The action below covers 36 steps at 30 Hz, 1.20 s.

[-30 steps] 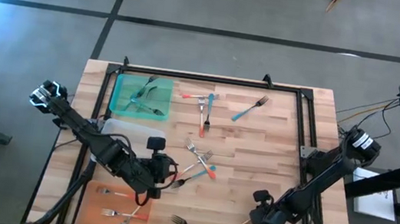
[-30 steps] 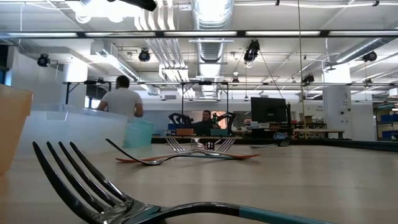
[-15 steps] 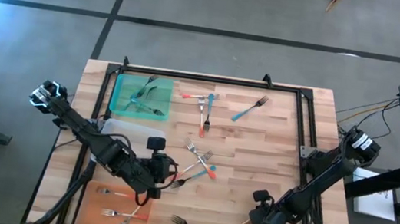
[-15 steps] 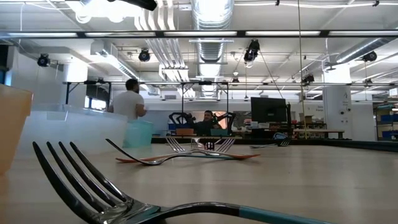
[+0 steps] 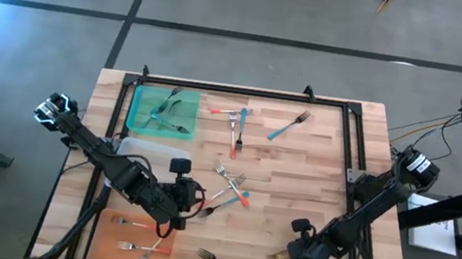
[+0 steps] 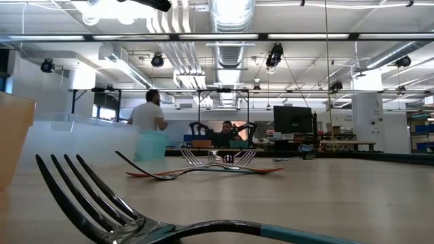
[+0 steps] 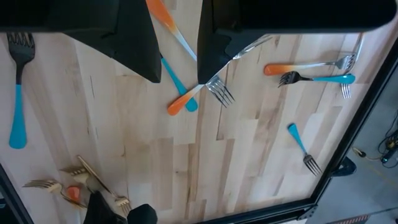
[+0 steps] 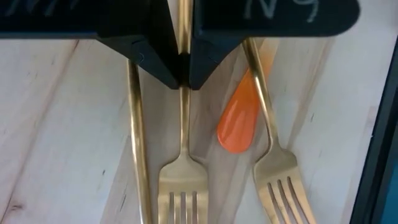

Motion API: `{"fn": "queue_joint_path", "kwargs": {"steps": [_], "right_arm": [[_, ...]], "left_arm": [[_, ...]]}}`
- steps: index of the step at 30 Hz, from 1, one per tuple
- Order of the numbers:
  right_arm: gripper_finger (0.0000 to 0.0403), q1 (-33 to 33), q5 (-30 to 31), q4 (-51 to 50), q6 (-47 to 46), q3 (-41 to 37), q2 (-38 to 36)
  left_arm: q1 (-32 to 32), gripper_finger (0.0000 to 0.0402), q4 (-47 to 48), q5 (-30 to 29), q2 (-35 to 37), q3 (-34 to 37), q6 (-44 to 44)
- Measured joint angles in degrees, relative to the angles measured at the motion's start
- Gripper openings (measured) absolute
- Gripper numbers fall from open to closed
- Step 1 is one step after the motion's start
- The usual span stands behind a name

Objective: Sort silverware by color (type)
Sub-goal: Put the gold fork into the transparent bin

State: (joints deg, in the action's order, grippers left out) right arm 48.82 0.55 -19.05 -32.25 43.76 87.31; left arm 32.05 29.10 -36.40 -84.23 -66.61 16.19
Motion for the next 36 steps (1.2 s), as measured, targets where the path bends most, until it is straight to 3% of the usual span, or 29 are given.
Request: {"fn": "queue_joint_path", "kwargs": {"steps": [5, 8, 15, 18, 30, 32, 36], "right_arm": [[0.0015, -0.1, 0.0, -0.2, 2.9, -0.1, -4.7], [0.0014, -0.1, 3.7, -0.2, 6.0, -0.1, -8.0], [0.0014, -0.7, 21.8, 2.6, 16.8, -0.1, -15.2], [0.0013, -2.8, 26.5, 5.9, 21.4, 0.0, -16.0], [0.0013, -20.7, 25.9, 27.3, 40.6, 0.0, -10.8], [0.0013, -24.4, 22.5, 33.0, 43.1, 0.0, -8.8], [0.0013, -31.1, 9.9, 47.5, 46.7, 0.1, -2.4]], "left_arm": [[0.0, 0.0088, 0.0, 0.0, 0.0, 0.0, 0.0], [0.0, 0.0088, 0.1, 0.0, 0.0, 0.0, 0.0], [0.0, 0.0088, 0.7, 0.0, 0.0, 0.0, -0.6], [0.0, 0.0088, 0.6, 0.0, 0.1, 0.0, -0.6], [0.0, 0.0088, 1.9, -0.3, 2.8, 0.0, -0.1], [0.0, 0.0088, 2.2, -1.4, 3.3, 0.0, 1.3], [0.0, 0.0088, 2.4, -6.5, 5.4, 0.0, 4.0]]}}
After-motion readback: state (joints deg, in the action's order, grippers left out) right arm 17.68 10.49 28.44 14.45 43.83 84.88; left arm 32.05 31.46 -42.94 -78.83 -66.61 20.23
